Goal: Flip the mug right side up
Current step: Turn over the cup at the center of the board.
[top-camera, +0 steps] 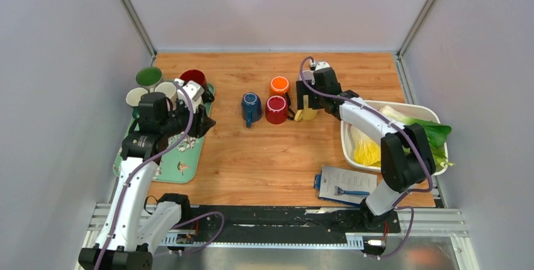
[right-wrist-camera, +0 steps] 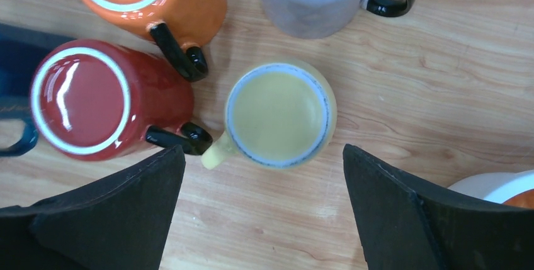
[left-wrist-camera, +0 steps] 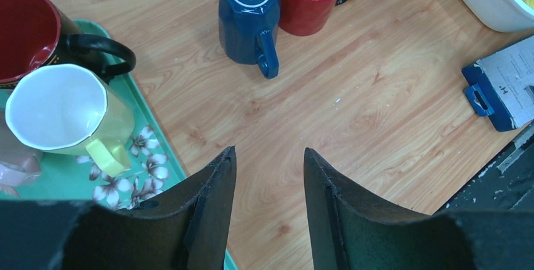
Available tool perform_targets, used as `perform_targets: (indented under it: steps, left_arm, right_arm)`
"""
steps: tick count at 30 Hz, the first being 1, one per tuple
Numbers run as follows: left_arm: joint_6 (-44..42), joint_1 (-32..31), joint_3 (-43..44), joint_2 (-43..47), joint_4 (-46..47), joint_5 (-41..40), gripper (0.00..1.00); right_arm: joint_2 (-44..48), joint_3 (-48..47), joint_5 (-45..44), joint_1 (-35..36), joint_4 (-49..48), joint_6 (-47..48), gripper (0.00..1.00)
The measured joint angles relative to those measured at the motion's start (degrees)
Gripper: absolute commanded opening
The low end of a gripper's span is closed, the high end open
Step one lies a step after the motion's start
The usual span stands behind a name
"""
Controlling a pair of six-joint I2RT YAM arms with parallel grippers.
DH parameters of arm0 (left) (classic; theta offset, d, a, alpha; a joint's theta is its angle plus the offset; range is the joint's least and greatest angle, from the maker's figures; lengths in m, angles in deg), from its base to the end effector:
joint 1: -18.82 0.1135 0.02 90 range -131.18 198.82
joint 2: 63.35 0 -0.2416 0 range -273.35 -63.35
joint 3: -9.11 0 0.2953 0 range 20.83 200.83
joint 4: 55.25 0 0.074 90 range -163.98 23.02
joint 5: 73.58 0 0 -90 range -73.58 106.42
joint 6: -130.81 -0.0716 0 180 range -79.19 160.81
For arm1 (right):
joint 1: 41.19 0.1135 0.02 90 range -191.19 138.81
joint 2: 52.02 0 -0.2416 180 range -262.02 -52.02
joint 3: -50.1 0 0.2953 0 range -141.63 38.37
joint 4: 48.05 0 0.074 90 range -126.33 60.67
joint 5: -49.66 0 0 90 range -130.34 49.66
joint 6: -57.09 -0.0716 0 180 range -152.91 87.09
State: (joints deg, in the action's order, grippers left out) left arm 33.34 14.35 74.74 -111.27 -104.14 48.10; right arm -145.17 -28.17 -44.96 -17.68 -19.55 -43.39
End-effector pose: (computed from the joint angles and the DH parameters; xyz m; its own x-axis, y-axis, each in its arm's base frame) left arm 0.2511 -0.0573 0.3128 -0.4449 0.1458 -0.8836 0.5770 0.8012 -0.1584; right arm 0.3914 0.1640 0.1791 -0.6819 -0.0989 -0.7248 -0.2236 0.9716 0.0778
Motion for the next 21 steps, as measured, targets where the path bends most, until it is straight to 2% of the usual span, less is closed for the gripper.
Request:
perform_targets:
  steps: [9, 16, 21]
  left_arm:
    - [0.0, 0.6, 0.0, -1.0, 0.1, 0.4, 0.51]
    - [0.0, 0.9, 0.0, -1.0, 0.5, 0.7, 0.5]
    - [0.1, 0.9, 0.0, -1.3, 1.5, 0.9, 0.5]
  right_arm:
    - [-4.4, -0.6, -9.8, 1.2, -0.3, -3.7, 1.0]
    - [-2.0, 4.5, -9.1, 0.6, -1.7, -1.7, 1.0]
    - [2.6, 9.0, -6.8, -2.9, -1.0, 0.0, 1.0]
